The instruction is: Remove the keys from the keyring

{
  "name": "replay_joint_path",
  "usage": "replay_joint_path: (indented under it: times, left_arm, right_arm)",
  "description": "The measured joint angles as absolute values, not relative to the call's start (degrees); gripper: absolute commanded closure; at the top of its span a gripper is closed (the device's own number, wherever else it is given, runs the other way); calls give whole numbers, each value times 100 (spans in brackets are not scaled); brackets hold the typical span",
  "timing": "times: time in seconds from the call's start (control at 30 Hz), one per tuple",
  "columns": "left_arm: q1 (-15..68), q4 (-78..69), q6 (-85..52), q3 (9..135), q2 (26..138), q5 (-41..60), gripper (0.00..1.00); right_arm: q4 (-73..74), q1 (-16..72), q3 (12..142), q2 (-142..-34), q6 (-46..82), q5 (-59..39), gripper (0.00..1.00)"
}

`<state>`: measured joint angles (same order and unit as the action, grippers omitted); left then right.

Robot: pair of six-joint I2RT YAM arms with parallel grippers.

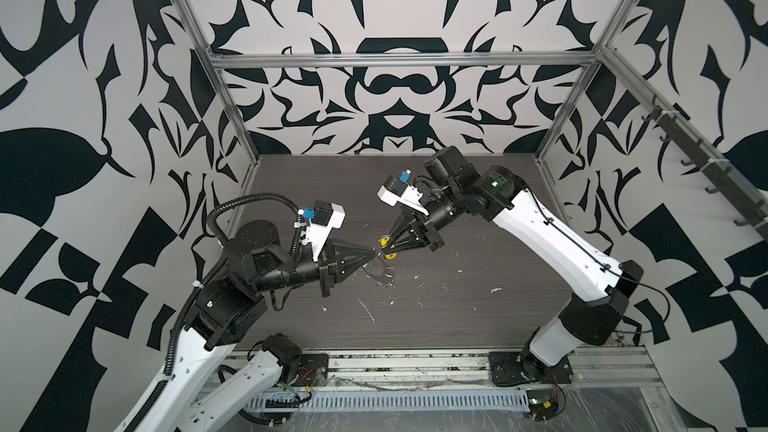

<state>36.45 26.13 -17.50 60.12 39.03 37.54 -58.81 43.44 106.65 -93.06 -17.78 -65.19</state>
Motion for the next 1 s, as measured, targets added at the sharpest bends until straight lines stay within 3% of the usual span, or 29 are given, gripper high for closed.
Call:
replay_joint_path:
  times: [0.4,1.0]
  left_arm:
    - [3673,2770,-1645,6123,4106,4169,100]
    - [3677,2950,-1592,6228,4403,4515,100]
  right_arm:
    - [-7253,4584,11767,-9649,-2746,-5721,100]
    - [-8038,4744,12532,-9911,-3249,-5028,100]
